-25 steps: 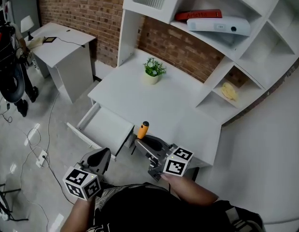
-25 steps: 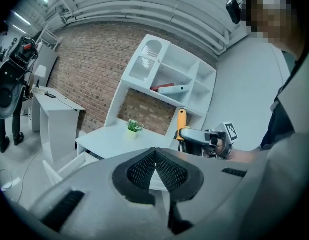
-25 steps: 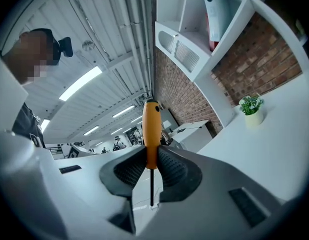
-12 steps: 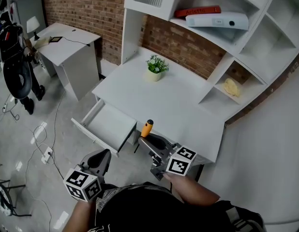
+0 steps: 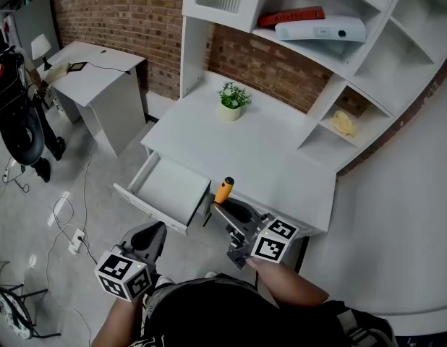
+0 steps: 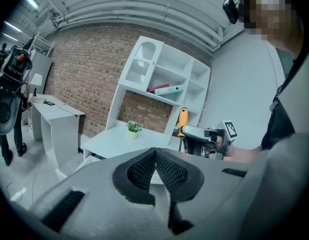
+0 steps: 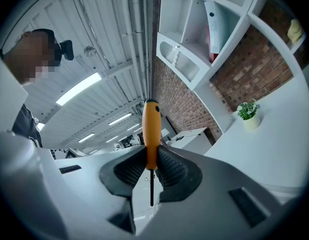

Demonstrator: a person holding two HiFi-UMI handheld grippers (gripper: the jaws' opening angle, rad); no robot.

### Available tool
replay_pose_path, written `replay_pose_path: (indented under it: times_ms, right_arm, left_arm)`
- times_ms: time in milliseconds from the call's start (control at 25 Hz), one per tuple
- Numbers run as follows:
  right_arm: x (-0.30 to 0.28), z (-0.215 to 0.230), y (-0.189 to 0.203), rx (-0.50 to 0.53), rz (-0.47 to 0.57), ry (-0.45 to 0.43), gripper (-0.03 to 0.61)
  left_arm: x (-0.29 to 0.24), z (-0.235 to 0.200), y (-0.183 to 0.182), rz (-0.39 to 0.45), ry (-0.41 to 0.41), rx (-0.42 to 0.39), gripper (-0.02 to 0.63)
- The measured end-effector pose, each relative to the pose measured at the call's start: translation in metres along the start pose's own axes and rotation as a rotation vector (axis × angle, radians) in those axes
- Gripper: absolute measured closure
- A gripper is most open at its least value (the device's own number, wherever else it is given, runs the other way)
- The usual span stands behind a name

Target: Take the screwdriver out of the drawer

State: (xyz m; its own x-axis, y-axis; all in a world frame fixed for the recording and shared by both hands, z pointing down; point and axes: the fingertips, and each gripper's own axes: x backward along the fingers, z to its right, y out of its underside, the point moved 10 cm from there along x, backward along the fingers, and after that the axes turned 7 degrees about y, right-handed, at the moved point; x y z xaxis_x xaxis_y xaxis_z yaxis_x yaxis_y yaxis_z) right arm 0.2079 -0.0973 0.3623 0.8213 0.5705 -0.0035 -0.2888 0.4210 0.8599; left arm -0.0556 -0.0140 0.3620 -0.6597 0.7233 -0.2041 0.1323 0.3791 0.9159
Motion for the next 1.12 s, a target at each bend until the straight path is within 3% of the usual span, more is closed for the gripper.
replay_pose_path:
  times_ms: [760, 1120]
  right_arm:
    - [-0.005, -0.046, 0.034, 0.012, -0.009, 0.107, 0.506]
    - [0.000, -0.052, 0.039, 0.016, -0.007, 0.115, 0.506]
  left_arm:
    - [0.038, -0.028, 0.008, -0.023, 0.083, 0.019, 0.597]
    - [0.040, -0.024, 0.009, -0.021, 0.099, 0.005, 0.597]
